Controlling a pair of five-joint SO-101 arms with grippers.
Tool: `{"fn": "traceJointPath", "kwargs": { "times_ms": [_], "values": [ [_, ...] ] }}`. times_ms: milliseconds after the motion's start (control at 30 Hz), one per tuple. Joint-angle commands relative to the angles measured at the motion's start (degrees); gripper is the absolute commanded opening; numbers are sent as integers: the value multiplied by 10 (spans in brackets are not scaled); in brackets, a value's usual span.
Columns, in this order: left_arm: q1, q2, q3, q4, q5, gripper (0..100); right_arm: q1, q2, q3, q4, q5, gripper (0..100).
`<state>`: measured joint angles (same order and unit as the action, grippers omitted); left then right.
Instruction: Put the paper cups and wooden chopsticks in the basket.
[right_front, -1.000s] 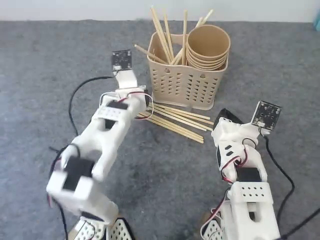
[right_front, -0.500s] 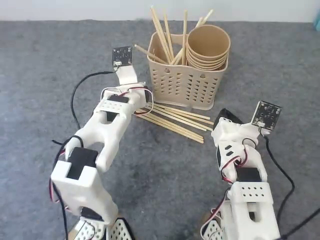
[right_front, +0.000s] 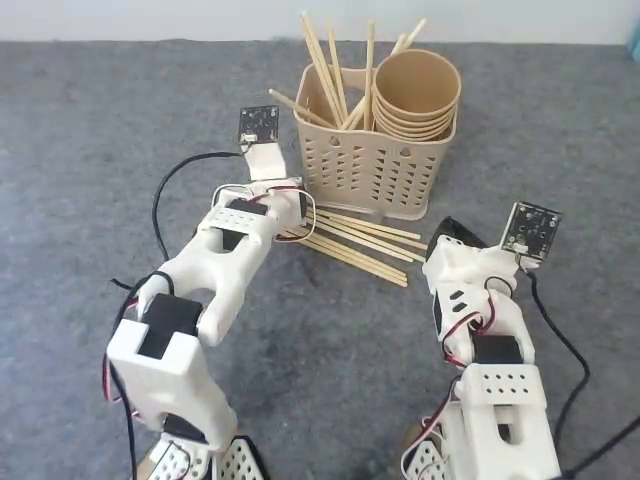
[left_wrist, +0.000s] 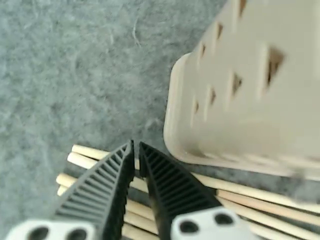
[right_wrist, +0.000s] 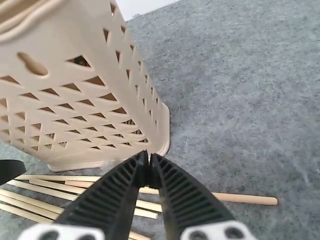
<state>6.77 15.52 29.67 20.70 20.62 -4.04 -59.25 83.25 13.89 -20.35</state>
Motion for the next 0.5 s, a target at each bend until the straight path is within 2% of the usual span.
{"fn": "traceJointPath", "kwargs": {
  "times_ms": [0, 67, 233, 300, 400, 467],
  "values": [
    [4, -11, -3, -47, 4, 13, 6, -7, -2, -11, 14, 8],
    [-5, -7, 11, -100, -5, 13, 5, -7, -2, -10, 14, 8],
    [-11, -13, 101, -284, -103, 13, 7, -7, -2, -10, 15, 8],
    [-9, -14, 124, -332, -124, 13, 7, -7, -2, -10, 15, 8],
    [-10, -14, 109, -298, -127, 13, 7, -7, -2, -10, 15, 8],
    [-13, -14, 73, -215, -127, 13, 7, -7, -2, -10, 15, 8]
  ]
}}
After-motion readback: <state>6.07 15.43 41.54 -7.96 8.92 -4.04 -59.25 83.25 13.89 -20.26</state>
